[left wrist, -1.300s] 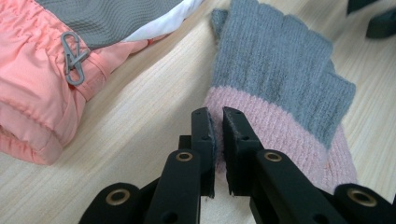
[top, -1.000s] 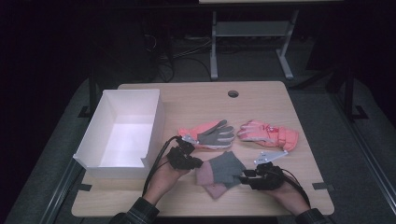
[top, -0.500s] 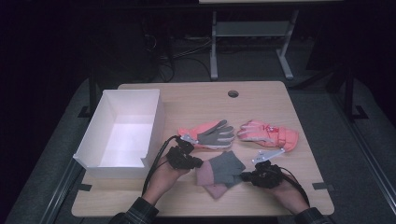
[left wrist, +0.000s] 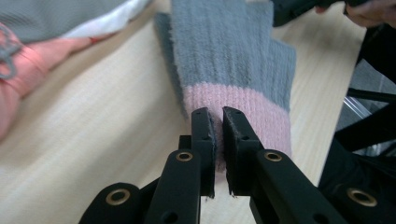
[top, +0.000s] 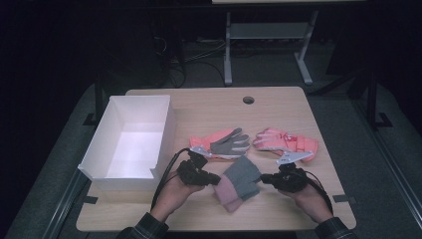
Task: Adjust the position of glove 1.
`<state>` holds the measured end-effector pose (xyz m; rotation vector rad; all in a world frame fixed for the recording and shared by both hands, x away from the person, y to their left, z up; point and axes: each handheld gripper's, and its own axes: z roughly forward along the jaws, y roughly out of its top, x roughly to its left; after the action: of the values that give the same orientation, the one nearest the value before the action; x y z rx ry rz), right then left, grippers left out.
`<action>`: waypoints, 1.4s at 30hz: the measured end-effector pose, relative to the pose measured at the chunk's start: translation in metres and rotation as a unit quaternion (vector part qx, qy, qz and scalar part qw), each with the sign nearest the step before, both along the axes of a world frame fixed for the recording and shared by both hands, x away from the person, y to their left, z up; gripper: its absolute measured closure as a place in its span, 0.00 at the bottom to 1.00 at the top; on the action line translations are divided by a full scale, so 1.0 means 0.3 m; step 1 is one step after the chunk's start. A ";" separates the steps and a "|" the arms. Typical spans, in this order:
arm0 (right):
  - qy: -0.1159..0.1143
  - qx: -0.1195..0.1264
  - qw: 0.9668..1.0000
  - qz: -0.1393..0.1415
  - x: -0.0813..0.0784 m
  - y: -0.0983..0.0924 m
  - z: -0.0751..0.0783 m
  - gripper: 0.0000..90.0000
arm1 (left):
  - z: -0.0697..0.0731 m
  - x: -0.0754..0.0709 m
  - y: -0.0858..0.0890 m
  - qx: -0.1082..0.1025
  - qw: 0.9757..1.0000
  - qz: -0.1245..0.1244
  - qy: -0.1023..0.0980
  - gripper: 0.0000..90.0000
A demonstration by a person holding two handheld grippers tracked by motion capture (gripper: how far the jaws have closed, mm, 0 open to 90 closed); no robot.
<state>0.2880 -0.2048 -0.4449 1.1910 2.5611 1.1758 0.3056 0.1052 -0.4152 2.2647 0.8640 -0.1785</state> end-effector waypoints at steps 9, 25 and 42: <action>0.002 -0.020 1.000 -0.001 0.019 -0.004 -0.010 0.99 | -0.024 -0.019 -0.030 -0.001 1.000 -0.023 0.014 0.93; -0.014 -0.014 0.999 -0.025 0.001 -0.053 -0.003 0.76 | -0.006 -0.025 -0.026 -0.004 1.000 -0.012 -0.022 0.57; -0.019 -0.029 0.997 -0.063 0.008 -0.083 -0.039 0.15 | -0.077 -0.005 -0.236 0.057 0.995 -0.009 -0.081 0.14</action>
<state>0.2904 -0.2298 -0.4565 1.2826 2.4349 1.0800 0.3041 0.0345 -0.4383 2.3560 0.7872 0.0472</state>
